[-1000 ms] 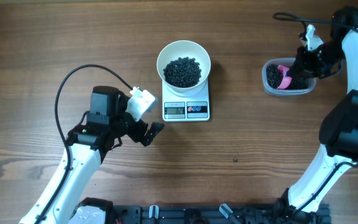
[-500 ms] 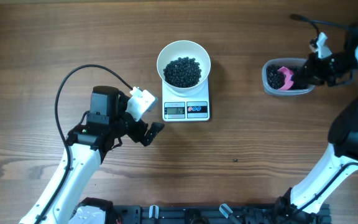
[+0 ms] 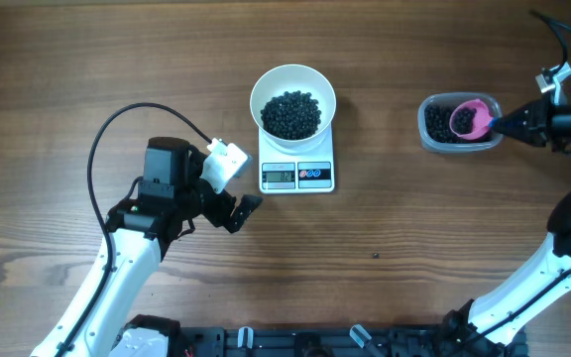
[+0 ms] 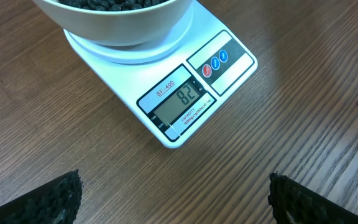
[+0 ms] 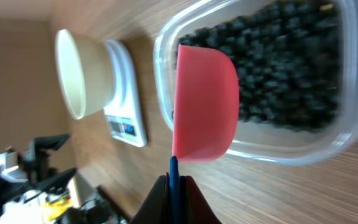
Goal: Scoop item into bowl and weigh 150g on scale
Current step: 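Dip the pink scoop into the black beans and lift it, then move the scoop over the white bowl and pour the beans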
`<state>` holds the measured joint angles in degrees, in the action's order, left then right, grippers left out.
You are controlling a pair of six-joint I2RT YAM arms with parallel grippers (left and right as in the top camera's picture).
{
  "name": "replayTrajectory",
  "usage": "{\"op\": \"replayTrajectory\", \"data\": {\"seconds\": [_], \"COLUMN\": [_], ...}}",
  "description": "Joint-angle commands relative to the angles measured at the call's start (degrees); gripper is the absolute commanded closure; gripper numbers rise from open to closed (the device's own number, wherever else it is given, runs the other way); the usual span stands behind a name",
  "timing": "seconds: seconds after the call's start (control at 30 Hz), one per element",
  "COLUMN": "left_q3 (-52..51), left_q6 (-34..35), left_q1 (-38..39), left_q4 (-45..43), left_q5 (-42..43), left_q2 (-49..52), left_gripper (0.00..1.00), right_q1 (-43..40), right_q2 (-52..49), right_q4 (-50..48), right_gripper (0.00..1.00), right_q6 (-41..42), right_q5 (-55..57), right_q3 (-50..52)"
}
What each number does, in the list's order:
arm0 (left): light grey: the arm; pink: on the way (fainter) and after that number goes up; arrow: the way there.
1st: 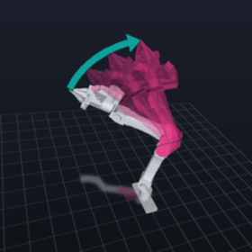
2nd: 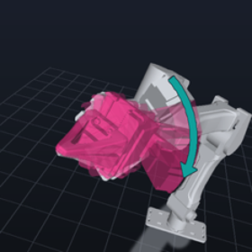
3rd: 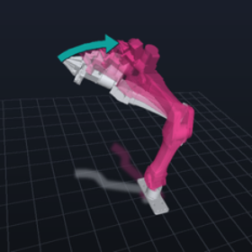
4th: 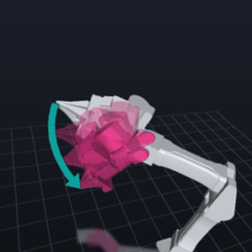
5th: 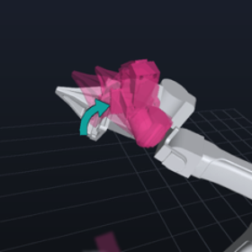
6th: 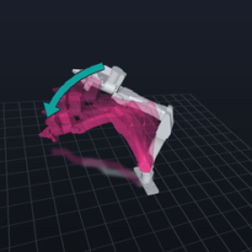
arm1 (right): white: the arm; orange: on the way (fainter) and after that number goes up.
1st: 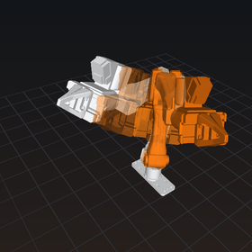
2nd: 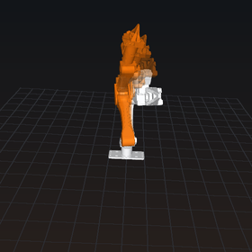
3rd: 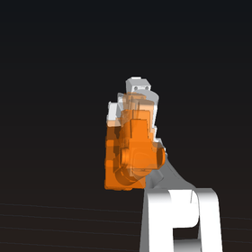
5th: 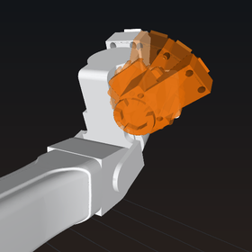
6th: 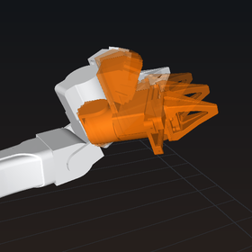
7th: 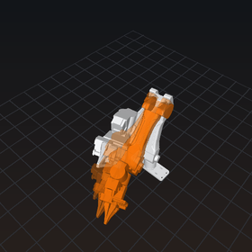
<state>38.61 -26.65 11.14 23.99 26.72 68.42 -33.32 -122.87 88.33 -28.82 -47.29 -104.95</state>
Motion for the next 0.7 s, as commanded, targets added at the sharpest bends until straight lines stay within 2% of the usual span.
{"op": "replayTrajectory", "data": {"seconds": [0.0,0.2,0.37,0.53,0.67], "left_q3": [-0.4,-0.4,-0.4,-0.4,-0.4], "left_q6": [0.3,0.3,0.3,0.3,0.3], "left_q1": [-0.1,-0.1,-0.1,-0.1,-0.1], "left_q4": [0.1,0.1,0.1,0.1,0.1], "left_q5": [0.9,0.9,0.9,0.9,0.9], "left_q2": [0.1,0.1,0.1,0.1,0.1], "left_gripper": [0.00,0.00,0.00,0.00,0.00], "right_q1": [0.0,0.9,5.3,13.4,20.7], "right_q2": [-1.0,0.5,4.3,7.6,9.1], "right_q4": [3.0,4.0,4.0,3.2,-2.5], "right_gripper": [0.96,0.96,0.96,0.96,0.96], "right_q6": [-7.1,-7.0,-4.6,1.0,10.7], "right_q5": [-8.5,-12.9,-16.3,-19.1,-19.1], "right_q3": [0.3,0.3,0.3,0.3,0.2]}}
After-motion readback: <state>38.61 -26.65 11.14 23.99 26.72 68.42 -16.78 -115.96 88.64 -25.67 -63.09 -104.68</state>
